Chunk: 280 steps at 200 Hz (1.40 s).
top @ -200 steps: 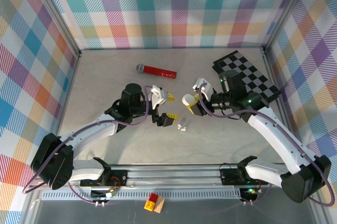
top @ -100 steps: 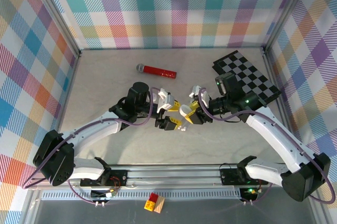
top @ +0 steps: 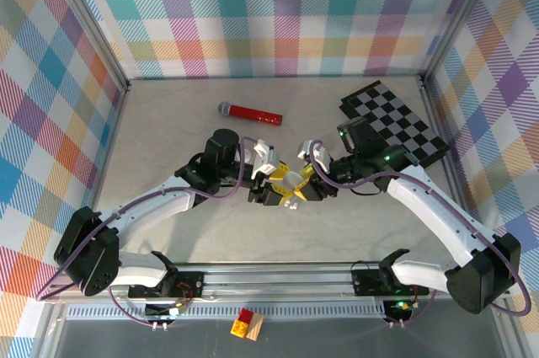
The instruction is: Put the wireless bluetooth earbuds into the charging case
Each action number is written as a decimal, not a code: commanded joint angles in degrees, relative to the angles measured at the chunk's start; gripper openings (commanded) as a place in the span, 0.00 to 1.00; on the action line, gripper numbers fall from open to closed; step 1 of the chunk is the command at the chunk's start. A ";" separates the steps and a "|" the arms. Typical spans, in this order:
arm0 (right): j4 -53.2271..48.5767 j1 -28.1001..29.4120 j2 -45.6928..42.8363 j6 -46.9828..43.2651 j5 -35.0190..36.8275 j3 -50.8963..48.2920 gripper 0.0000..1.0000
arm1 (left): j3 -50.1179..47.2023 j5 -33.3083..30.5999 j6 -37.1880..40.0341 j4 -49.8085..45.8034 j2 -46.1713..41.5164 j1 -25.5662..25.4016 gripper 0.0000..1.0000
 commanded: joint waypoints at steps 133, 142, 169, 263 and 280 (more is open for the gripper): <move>-4.49 0.63 1.64 -3.45 -2.24 2.05 0.30 | 2.79 3.19 1.13 -1.89 1.14 -1.01 0.44; -4.44 0.64 1.64 -3.33 -2.17 2.08 0.30 | 2.74 3.31 1.09 -1.96 1.14 -1.05 0.42; -3.82 0.64 1.09 -3.10 -1.73 2.03 0.33 | 2.78 3.42 1.52 -2.34 1.22 -1.05 0.39; 1.10 0.47 -5.19 1.79 7.02 -1.57 0.57 | 1.41 2.03 1.88 -1.40 0.25 -1.00 0.38; 1.60 0.47 -5.06 2.54 9.20 -1.54 0.56 | 1.36 2.22 1.14 -0.51 -0.01 -1.04 0.38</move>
